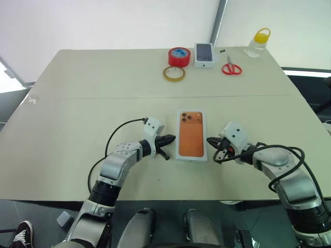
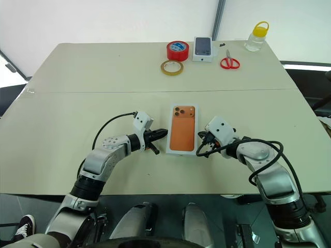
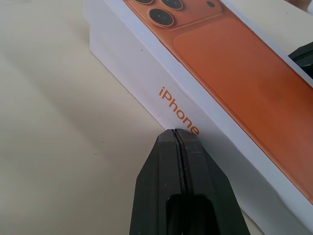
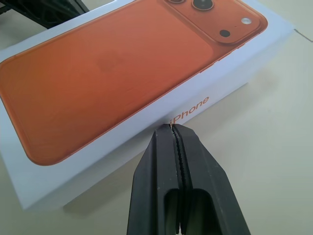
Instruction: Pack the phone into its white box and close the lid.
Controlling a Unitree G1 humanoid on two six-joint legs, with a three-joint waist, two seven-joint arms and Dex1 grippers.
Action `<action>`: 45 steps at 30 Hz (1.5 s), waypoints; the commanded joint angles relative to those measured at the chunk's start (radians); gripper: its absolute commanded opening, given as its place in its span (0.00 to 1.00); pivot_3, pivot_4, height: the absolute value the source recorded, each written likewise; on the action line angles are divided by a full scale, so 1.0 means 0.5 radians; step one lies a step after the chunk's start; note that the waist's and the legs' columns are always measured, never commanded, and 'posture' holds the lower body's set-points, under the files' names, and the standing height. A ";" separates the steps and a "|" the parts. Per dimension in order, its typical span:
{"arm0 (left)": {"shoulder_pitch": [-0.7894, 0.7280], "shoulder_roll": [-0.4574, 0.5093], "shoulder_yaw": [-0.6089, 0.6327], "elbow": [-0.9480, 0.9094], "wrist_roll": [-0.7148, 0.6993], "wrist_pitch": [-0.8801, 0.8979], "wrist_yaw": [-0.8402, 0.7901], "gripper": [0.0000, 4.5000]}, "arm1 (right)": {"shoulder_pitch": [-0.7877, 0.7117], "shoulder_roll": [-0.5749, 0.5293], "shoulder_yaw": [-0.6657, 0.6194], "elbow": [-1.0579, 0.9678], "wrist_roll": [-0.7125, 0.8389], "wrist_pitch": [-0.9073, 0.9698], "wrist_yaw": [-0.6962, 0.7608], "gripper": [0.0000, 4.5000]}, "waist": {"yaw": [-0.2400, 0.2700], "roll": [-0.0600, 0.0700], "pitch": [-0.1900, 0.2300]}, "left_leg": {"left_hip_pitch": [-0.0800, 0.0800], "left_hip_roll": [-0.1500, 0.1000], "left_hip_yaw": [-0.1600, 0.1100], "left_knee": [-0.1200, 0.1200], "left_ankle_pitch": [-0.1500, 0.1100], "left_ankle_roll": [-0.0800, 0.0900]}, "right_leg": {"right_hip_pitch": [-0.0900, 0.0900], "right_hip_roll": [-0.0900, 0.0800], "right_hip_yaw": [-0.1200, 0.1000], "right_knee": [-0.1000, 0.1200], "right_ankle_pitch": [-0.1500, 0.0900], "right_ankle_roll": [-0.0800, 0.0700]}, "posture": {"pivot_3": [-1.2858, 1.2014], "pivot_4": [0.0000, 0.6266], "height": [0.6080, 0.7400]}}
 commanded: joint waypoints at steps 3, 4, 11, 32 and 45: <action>-0.067 -0.036 -0.007 -0.095 -0.031 -0.049 -0.021 0.00 | -0.076 0.022 0.001 -0.054 0.044 -0.024 0.004 0.01 | 0.002 0.000 0.000 | 0.000 0.000 0.000 0.000 0.000 0.000 | 0.000 0.000 0.000 0.000 0.000 0.000 | 0.52 0.24 1.00; -0.072 -0.034 -0.012 -0.096 -0.015 -0.070 -0.020 0.00 | -0.076 0.022 0.003 -0.051 0.043 -0.026 0.005 0.01 | 0.002 0.000 0.000 | 0.000 0.000 0.000 0.000 0.000 0.000 | 0.000 0.000 0.000 0.000 0.000 0.000 | 0.52 0.24 1.00; -0.095 -0.060 0.029 -0.103 -0.059 -0.032 -0.015 0.00 | -0.087 0.010 0.014 -0.026 0.020 -0.043 0.006 0.01 | 0.001 0.000 0.000 | 0.000 0.000 0.000 0.000 0.000 0.000 | 0.000 0.000 0.000 0.000 0.000 0.000 | 0.52 0.24 1.00; -0.135 -0.117 0.021 0.047 0.017 -0.125 0.015 0.00 | -0.111 0.009 0.040 0.012 -0.018 -0.057 -0.026 0.01 | 0.005 0.000 0.000 | 0.000 0.000 0.000 0.000 0.000 0.000 | 0.000 0.000 0.000 0.000 0.000 0.000 | 0.52 0.24 1.00; -0.137 -0.112 -0.012 0.107 0.071 -0.162 -0.002 0.00 | -0.053 -0.002 0.098 -0.006 -0.054 -0.069 -0.032 0.01 | 0.003 0.000 0.000 | 0.000 0.000 0.000 0.000 0.000 0.000 | 0.000 0.000 0.000 0.000 0.000 0.000 | 0.52 0.24 1.00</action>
